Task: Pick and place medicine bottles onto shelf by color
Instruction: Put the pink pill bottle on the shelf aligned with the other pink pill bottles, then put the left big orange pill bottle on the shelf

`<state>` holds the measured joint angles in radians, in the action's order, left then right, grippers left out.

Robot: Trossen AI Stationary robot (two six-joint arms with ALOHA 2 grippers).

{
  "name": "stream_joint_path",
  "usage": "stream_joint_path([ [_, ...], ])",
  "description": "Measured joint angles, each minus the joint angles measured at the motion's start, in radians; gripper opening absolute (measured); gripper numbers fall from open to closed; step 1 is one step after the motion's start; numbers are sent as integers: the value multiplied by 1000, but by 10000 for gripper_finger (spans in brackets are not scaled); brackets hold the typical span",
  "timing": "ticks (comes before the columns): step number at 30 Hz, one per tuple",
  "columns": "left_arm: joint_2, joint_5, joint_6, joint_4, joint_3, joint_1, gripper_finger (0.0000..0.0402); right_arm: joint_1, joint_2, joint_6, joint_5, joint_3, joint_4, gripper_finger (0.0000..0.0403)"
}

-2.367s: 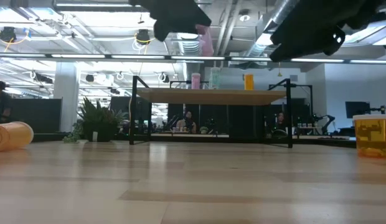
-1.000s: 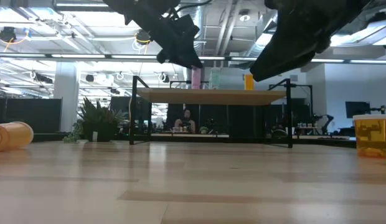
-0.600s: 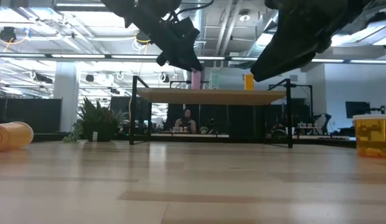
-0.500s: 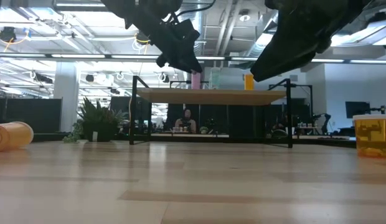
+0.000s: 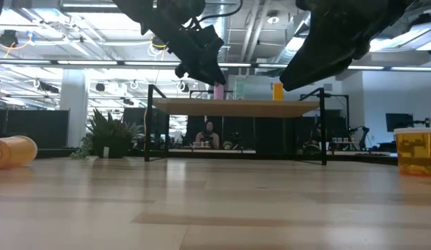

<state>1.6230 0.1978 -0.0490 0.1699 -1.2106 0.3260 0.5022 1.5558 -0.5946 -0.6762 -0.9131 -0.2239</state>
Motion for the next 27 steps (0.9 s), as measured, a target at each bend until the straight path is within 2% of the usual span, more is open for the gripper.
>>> stream_joint_path([
  [19,-23,2,9,54,-30,-5,229,3,0,-6,4,0,-1,254],
  [27,-62,1,12,226,-73,-21,263,8,0,-6,8,0,4,254],
])
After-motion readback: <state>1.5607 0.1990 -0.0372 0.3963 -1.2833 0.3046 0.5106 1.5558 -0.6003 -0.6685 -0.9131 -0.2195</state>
